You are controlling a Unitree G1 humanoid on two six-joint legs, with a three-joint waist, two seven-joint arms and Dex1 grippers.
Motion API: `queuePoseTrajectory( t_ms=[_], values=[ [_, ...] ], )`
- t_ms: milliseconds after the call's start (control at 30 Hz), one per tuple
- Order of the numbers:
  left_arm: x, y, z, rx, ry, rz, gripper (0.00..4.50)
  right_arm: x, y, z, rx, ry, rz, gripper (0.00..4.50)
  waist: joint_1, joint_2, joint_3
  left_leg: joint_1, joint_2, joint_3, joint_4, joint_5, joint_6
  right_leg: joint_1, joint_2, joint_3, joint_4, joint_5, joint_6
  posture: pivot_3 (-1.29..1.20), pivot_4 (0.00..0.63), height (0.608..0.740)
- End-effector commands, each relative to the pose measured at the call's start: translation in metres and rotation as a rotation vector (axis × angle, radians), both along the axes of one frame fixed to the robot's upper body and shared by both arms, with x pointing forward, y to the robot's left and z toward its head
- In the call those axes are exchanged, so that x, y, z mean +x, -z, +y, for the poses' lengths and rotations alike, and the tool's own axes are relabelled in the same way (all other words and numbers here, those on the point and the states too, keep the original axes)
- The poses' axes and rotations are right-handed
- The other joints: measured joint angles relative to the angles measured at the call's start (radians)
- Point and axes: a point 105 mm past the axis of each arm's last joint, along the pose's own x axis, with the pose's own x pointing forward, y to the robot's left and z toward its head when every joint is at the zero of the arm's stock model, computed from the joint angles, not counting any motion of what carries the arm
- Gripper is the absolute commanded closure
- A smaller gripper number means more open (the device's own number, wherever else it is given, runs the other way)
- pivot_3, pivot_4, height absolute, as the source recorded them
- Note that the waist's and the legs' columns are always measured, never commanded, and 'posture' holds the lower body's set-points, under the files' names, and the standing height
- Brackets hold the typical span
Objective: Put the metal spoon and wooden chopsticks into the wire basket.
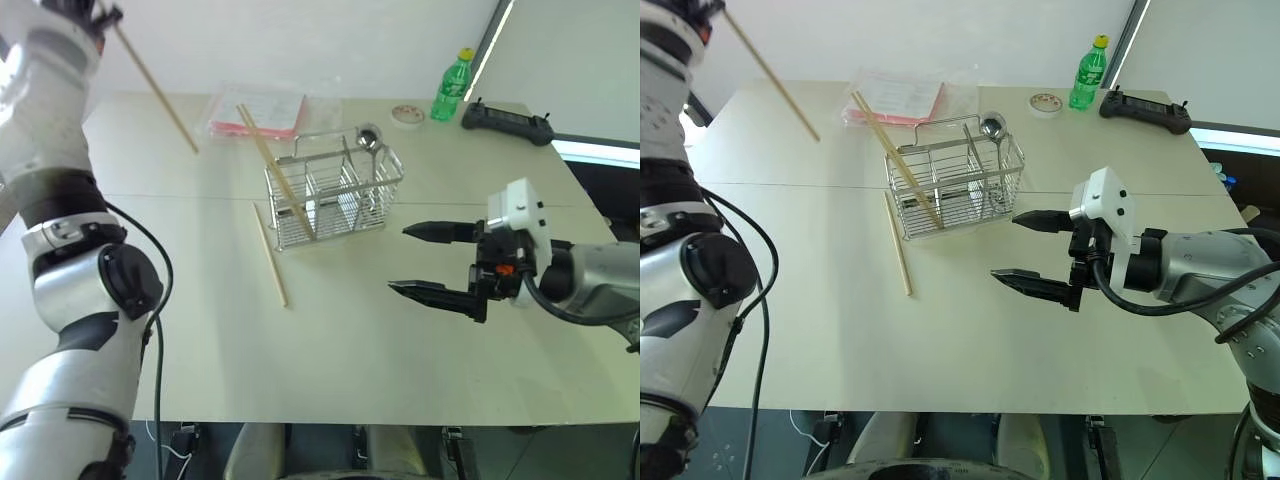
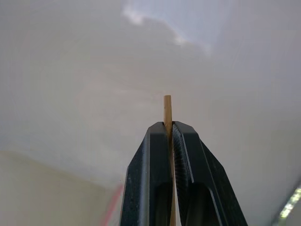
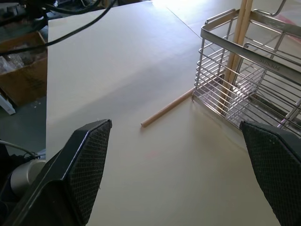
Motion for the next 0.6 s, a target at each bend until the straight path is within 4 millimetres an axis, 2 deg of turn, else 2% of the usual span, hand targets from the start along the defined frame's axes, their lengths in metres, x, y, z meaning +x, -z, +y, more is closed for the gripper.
queuePoseTrajectory(
  t_ms=[33,100,200,300,433,467,600],
  values=[
    [-0.035,-0.055,-0.044,0.1,0.2,-0.22,4.44,-0.006,-0.006,0.004,0.013,-0.01,-0.039,0.0,-0.002,-0.001,0.001,0.0,0.0,0.0,0.001,0.0,0.001,0.0,0.0,0.0,0.0,0.0,0.0,0.0,0.15,0.69],
    [-0.044,-0.063,-0.063,0.143,0.273,-0.258,4.44,-0.007,-0.004,0.004,0.015,-0.006,-0.038,0.0,0.0,-0.001,0.001,0.0,0.0,0.0,0.002,0.0,0.001,0.001,0.0,0.0,0.0,0.0,0.0,0.0,0.15,0.69],
    [-0.049,-0.06,-0.101,0.227,0.376,-0.273,4.44,-0.008,-0.002,0.004,0.025,0.007,-0.037,0.0,-0.001,-0.001,0.001,0.001,0.0,0.0,0.002,0.0,0.001,0.003,0.0,0.0,0.0,0.0,0.0,0.0,0.15,0.69],
    [-0.05,-0.056,-0.115,0.258,0.42,-0.273,4.44,-0.009,-0.002,0.005,0.031,0.016,-0.039,0.0,-0.001,0.0,0.001,0.002,0.001,0.0,0.003,0.0,0.001,0.004,0.001,0.0,0.0,0.0,0.0,0.0,0.15,0.69],
    [-0.042,-0.032,-0.147,0.325,0.504,-0.221,4.44,-0.009,-0.003,0.004,0.054,0.051,-0.054,0.0,-0.004,0.001,0.001,0.003,0.001,0.0,0.002,0.0,0.001,0.003,0.001,0.0,0.0,0.0,0.0,0.0,0.15,0.69],
    [-0.041,-0.028,-0.15,0.341,0.507,-0.213,4.44,-0.009,-0.003,0.004,0.055,0.054,-0.055,0.0,-0.002,0.002,0.001,0.003,0.001,0.0,0.002,0.0,0.001,0.004,0.001,0.0,0.001,0.0,0.0,0.0,0.15,0.69],
    [-0.026,0.016,-0.151,0.39,0.519,-0.105,4.44,-0.013,-0.002,0.002,0.055,0.076,-0.06,0.0,-0.004,0.003,0.0,0.003,0.001,0.0,0.002,0.0,0.002,0.003,0.002,0.0,0.001,0.0,0.0,0.0,0.15,0.69]
  ],
)
